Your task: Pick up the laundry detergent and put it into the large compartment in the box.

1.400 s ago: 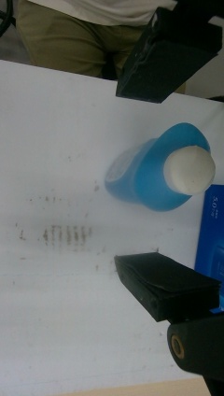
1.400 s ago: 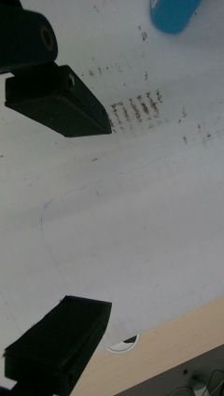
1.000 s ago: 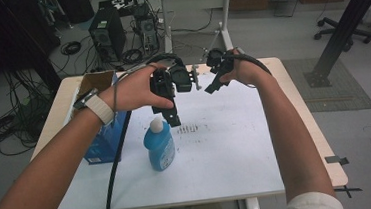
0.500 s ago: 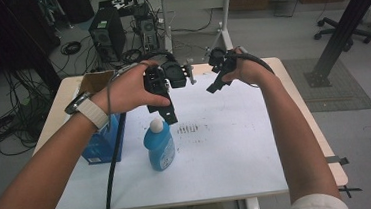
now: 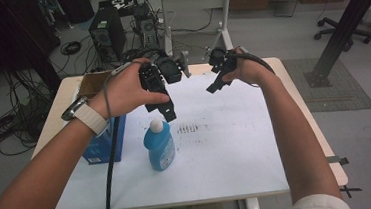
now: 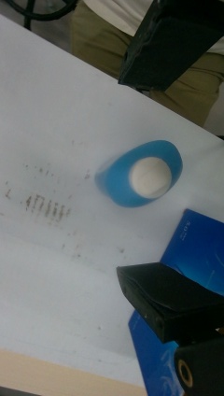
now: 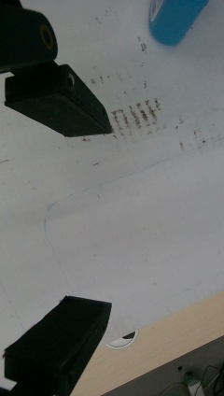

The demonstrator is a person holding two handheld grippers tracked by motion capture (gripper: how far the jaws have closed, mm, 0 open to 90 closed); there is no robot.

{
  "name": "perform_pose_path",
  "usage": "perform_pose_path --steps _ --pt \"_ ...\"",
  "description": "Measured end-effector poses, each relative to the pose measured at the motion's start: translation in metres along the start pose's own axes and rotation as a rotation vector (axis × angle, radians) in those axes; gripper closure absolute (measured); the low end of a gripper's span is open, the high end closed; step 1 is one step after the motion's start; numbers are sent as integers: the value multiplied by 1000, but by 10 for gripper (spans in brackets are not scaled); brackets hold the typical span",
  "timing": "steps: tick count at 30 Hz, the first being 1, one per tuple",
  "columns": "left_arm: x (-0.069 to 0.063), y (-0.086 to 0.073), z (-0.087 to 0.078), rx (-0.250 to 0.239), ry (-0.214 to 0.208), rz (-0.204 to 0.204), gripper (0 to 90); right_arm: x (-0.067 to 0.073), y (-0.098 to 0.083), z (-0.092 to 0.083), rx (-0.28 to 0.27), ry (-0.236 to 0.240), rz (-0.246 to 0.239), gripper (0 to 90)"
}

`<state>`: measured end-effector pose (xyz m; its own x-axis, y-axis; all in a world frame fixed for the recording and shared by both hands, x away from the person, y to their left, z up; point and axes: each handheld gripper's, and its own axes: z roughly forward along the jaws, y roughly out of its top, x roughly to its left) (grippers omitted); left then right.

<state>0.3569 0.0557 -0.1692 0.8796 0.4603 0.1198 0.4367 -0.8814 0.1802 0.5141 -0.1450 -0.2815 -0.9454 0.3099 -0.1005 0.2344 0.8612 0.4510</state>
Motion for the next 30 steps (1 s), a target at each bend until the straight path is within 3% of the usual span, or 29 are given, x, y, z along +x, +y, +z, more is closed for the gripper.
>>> perform_pose_path --steps 4,5,10,21,27,30 --pt "3 -3 -3 -3 17 -55 84 1 -1 -1 5 3 0 126" --pt "5 -5 -5 -7 25 -89 85 1 -1 -1 11 -3 -3 125" --pt "8 -8 -7 -12 29 -133 87 1 -1 -2 8 -4 2 123" --pt "10 -10 -6 -9 37 -197 88 2 1 1 7 1 -6 124" --pt "11 -13 -4 6 35 -253 88 2 1 1 3 3 -6 123" --pt "11 -14 -3 22 26 -256 89 2 2 2 6 7 -5 124"
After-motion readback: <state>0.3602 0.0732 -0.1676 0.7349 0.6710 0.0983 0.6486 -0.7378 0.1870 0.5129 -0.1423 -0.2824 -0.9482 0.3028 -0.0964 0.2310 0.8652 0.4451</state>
